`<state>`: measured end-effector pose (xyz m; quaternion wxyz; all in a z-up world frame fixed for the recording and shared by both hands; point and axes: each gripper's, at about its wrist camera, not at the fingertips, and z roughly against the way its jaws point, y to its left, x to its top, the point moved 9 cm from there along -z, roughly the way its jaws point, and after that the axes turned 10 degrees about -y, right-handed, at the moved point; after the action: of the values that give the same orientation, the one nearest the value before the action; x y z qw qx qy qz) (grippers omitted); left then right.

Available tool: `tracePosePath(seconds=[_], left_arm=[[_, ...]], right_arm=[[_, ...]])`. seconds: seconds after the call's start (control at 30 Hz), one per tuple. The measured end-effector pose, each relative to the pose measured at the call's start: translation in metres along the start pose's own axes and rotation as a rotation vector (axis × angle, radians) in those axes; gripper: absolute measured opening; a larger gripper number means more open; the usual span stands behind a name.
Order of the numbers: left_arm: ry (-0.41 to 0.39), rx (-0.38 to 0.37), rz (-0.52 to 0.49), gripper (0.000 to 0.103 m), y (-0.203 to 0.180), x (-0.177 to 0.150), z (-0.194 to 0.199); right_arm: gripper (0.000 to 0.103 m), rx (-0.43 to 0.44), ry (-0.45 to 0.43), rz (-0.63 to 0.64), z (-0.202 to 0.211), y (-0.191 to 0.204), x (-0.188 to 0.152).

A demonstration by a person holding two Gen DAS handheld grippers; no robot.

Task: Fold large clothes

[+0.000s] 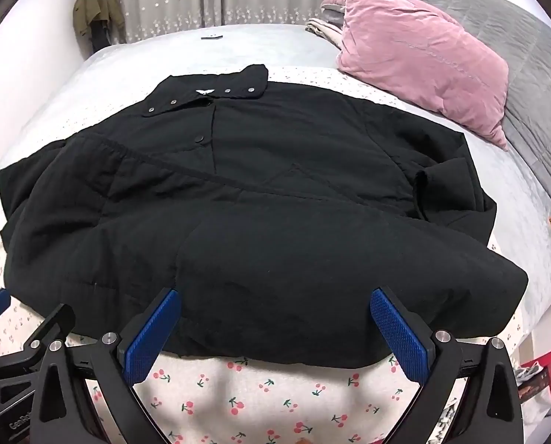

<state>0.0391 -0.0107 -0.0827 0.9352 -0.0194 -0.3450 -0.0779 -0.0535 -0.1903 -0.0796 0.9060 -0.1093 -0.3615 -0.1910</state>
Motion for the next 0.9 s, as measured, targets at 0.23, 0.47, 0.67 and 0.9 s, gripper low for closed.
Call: tracePosePath(seconds=[0.23,0.47,0.67,0.9], left_arm=[[-0.001,-0.005,-0.005,0.103,-0.0004,-0.0001,0.001],[0.007,-0.002,-0.011,0.103,-0.0006,-0.0012,0.0004],[0.009,-0.002,-0.017,0.103,-0.0008,-0.0016,-0.0011],[0.009,-0.003,-0.017,0.103,-0.0013,-0.0017,-0.0015]], right_arm=[[0.103,0.002,0.004,-0.004,-0.002,-0.0002,0.0011],[0.103,0.0,0.006,-0.004,-0.0021,-0.0002,0.0],[0.103,0.003,0.007,-0.004,-0.0023,-0.0009,-0.0007],[0.103,0.003,0.008,-0.003,-0.0029,0.0,-0.0008]])
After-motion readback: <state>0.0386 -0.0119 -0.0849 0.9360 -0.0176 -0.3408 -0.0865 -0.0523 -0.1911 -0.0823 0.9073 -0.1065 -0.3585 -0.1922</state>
